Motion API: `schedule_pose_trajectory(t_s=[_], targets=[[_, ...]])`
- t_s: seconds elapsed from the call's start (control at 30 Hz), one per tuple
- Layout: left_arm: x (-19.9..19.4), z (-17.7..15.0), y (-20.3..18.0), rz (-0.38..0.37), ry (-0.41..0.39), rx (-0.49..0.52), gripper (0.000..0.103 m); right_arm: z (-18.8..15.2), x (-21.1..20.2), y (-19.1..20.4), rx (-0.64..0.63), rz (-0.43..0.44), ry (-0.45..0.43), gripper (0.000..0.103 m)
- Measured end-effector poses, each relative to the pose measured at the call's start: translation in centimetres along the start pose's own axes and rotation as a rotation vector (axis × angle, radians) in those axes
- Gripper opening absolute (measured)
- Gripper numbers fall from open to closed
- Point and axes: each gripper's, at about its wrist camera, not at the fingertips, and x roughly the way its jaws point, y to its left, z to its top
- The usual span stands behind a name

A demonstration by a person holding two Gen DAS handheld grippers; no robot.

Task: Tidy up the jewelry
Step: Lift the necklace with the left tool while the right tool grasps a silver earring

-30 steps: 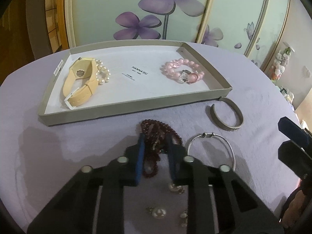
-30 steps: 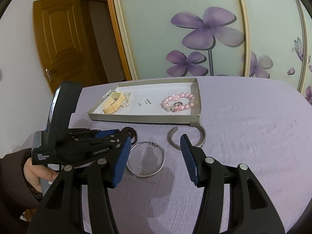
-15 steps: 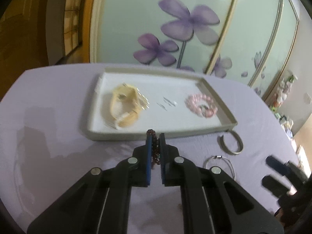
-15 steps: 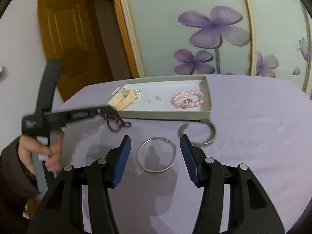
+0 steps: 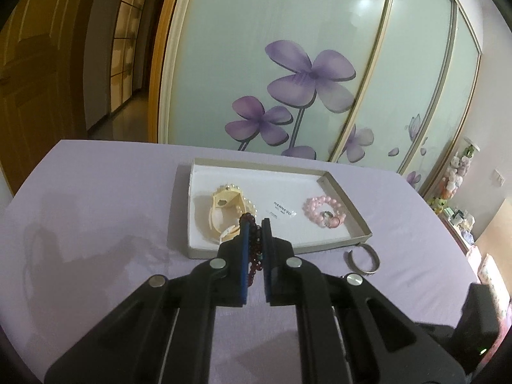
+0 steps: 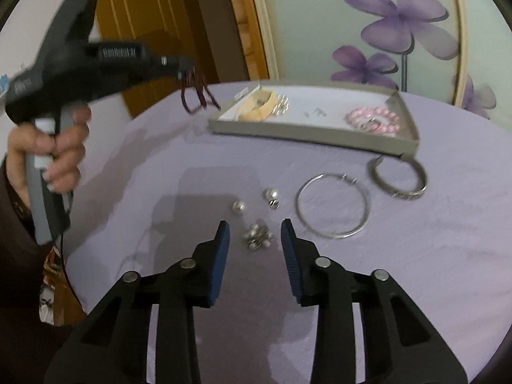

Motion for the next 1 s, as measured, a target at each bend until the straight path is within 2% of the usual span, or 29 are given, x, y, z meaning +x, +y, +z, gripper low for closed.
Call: schedule_pose_trajectory(t_s=[0.4, 0.5, 0.6, 0.8, 1.0], targets=[[0.0, 0.4, -0.1, -0.002, -0.001, 0.001, 0.007, 0.2, 2.6, 1.0, -0.033, -0.092, 0.084, 0.033], [0.0, 0.4, 0.0, -0.003, 0.004, -0.004, 0.007, 0.1, 2.7, 1.6, -0.074, -0.134, 0.085, 0.013], [0.2, 0.5, 0.0, -0.004, 0.008, -0.007, 0.007, 0.2, 2.5, 1.0, -0.049, -0.112, 0.089, 0.011], [0.1, 0.6, 0.0, 0.004, 0.000, -0.006, 0.007, 1.0, 0.4, 0.2, -0.031, -0.110, 0.011, 0.010], [0.0, 0.4, 0.1, 0.005, -0.005, -0.007, 0.007, 2.6, -2.4, -1.1, -0.015, -0.148, -0.090, 0.010]])
